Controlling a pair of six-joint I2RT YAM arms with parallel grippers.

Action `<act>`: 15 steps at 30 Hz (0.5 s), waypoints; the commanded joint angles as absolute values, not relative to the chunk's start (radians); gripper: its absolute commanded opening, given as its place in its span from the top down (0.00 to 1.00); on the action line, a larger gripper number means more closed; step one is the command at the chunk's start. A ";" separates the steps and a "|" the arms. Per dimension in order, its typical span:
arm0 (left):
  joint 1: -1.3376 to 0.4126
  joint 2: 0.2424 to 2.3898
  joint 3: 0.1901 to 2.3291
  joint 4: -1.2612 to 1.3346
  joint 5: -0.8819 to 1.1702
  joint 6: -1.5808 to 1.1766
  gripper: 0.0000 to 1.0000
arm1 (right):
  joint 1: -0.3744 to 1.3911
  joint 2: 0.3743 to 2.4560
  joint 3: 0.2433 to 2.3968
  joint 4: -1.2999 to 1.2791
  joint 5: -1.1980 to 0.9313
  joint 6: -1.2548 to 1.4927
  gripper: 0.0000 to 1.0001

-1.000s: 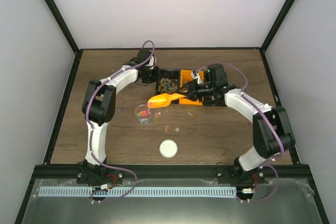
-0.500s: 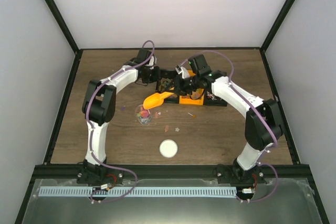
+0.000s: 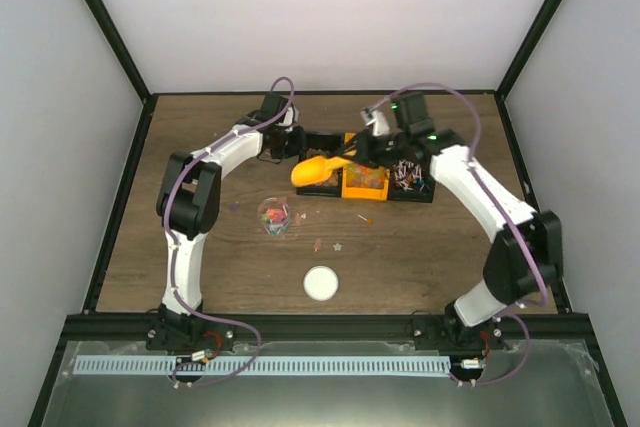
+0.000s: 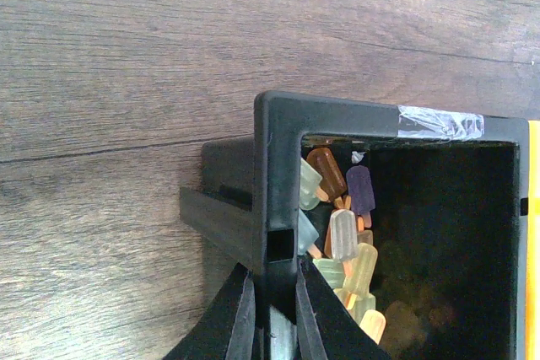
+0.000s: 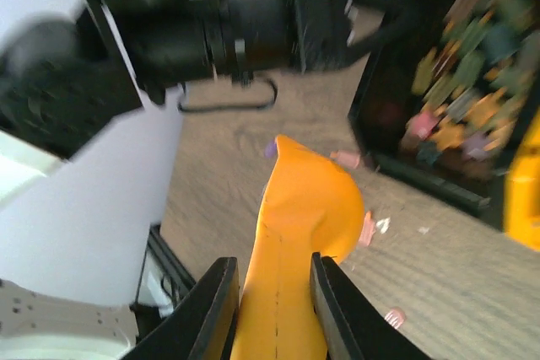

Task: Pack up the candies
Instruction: Scoop the fake candies from the storage box.

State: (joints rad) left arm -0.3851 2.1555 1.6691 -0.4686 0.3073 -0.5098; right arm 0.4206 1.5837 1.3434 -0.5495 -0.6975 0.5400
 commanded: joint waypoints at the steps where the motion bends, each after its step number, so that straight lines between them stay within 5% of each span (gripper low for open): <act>1: -0.383 2.176 1.652 -0.448 0.350 -0.549 0.91 | 0.264 1.427 1.331 -0.504 -0.737 0.545 0.99; 5: -0.383 2.177 1.652 -0.448 0.353 -0.550 0.91 | 0.134 1.384 1.349 -0.645 -0.569 0.450 0.99; 15: -0.382 2.162 1.627 -0.448 0.344 -0.546 0.91 | 0.129 1.417 1.375 -0.779 -0.009 0.306 0.99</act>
